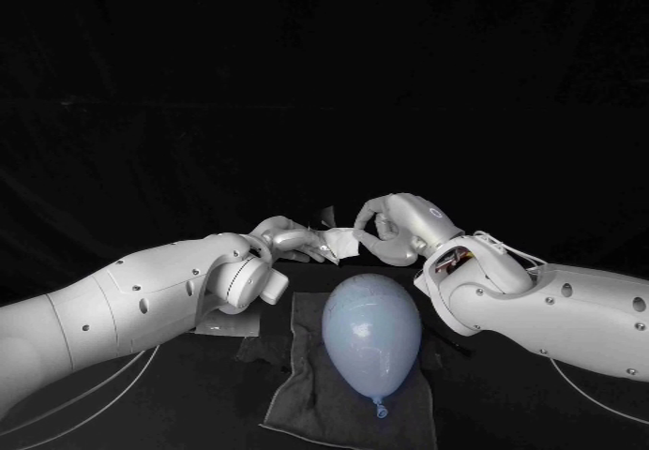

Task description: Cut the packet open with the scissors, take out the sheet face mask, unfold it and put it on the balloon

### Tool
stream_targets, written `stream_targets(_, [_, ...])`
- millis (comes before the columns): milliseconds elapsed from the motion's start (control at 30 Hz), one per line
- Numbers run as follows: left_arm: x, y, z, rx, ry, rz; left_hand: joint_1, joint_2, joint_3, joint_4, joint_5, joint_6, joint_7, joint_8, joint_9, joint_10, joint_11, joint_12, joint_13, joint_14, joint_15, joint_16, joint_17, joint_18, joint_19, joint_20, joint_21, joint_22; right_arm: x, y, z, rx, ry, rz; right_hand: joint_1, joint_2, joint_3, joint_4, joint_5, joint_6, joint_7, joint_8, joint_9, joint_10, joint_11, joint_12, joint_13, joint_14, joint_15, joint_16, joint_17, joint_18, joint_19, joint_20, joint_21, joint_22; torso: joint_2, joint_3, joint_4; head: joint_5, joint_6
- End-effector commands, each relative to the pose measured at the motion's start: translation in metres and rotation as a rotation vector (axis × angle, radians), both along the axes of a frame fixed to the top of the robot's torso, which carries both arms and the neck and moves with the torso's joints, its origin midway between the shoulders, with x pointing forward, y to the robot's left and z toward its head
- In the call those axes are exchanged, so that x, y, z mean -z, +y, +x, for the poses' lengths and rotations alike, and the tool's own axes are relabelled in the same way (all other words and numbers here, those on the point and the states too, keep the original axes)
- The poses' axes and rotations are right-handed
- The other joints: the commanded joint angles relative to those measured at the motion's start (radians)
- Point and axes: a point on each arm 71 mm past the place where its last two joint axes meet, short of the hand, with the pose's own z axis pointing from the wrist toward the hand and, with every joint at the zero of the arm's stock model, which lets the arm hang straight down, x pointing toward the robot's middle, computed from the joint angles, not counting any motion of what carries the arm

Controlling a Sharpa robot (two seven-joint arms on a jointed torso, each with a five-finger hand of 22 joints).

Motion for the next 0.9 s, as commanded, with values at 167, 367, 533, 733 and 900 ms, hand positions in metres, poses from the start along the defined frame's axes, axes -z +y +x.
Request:
stream_targets(167, [0.0, 0.003, 0.002, 0.0, 0.003, -0.006, 0.009, -0.004, 0.006, 0.002, 0.006, 0.012, -0.004, 0.027, 0.153, 0.004, -0.002, 0.006, 0.001, 0.001, -0.006, 0.004, -0.001, 0.016, -0.008, 0.001, -0.006, 0.001, -0.014, -0.013, 0.001, -0.086, 0.08, 0.262, 0.016, 0.005, 0.006, -0.017, 0.002, 0.006, 0.001, 0.005, 0.013, 0.005, 0.0, -0.003, 0.01, 0.106, -0.005, 0.007, 0.261, -0.006, 0.105, -0.007, 0.004, 0.263, 0.0, 0.0006, -0.0005, -0.001, 0.004])
stream_targets(367, [0.0, 0.007, 0.002, -0.002, 0.005, -0.004, 0.009, -0.004, 0.006, 0.002, 0.006, 0.012, -0.004, 0.027, 0.153, 0.004, -0.002, 0.006, 0.001, 0.001, -0.006, 0.004, -0.001, 0.016, -0.008, 0.001, -0.006, 0.001, -0.021, -0.028, 0.008, -0.054, 0.151, 0.348, 0.018, 0.005, 0.005, -0.019, 0.002, 0.005, 0.002, 0.005, 0.013, 0.005, 0.0, -0.005, 0.009, 0.105, -0.005, 0.006, 0.259, -0.006, 0.105, -0.007, 0.004, 0.263, 0.0, 0.0005, 0.0003, 0.001, 0.005])
stream_targets(533, [0.001, 0.014, 0.002, -0.006, 0.007, -0.002, 0.009, -0.004, 0.006, 0.002, 0.006, 0.012, -0.004, 0.027, 0.153, 0.004, -0.002, 0.006, 0.001, 0.001, -0.006, 0.004, -0.001, 0.016, -0.008, 0.001, -0.006, 0.001, -0.027, -0.042, 0.014, -0.022, 0.196, 0.394, 0.019, 0.006, 0.005, -0.021, 0.002, 0.005, 0.003, 0.005, 0.013, 0.004, 0.001, -0.008, 0.007, 0.105, -0.004, 0.005, 0.258, -0.006, 0.105, -0.007, 0.004, 0.263, -0.001, 0.0, 0.0004, 0.003, 0.006])
stream_targets(733, [0.001, 0.026, -0.002, -0.005, 0.01, -0.001, 0.009, -0.004, 0.008, 0.002, 0.006, 0.012, -0.004, 0.027, 0.153, 0.004, -0.002, 0.006, 0.001, 0.001, -0.006, 0.005, -0.003, 0.016, -0.004, 0.001, -0.006, 0.002, -0.032, -0.051, 0.017, -0.008, 0.213, 0.409, 0.02, 0.006, 0.005, -0.022, 0.002, 0.004, 0.003, 0.005, 0.013, 0.004, 0.001, -0.007, 0.007, 0.105, -0.004, 0.004, 0.257, -0.006, 0.105, -0.007, 0.004, 0.263, 0.0, 0.0009, 0.0006, 0.01, 0.004])
stream_targets(900, [0.001, 0.041, -0.011, 0.026, 0.025, -0.021, 0.007, -0.002, 0.007, 0.01, -0.003, 0.008, -0.002, 0.025, 0.153, -0.001, -0.001, 0.006, 0.001, -0.001, -0.007, 0.009, -0.01, 0.017, 0.042, 0.002, 0.009, 0.009, -0.033, -0.058, 0.019, 0.006, 0.213, 0.411, 0.021, 0.006, 0.005, -0.023, 0.002, 0.004, 0.003, 0.005, 0.013, 0.003, 0.001, -0.008, 0.007, 0.105, -0.004, 0.004, 0.257, -0.006, 0.105, -0.007, 0.004, 0.263, 0.0, 0.0006, 0.0004, 0.011, 0.002])
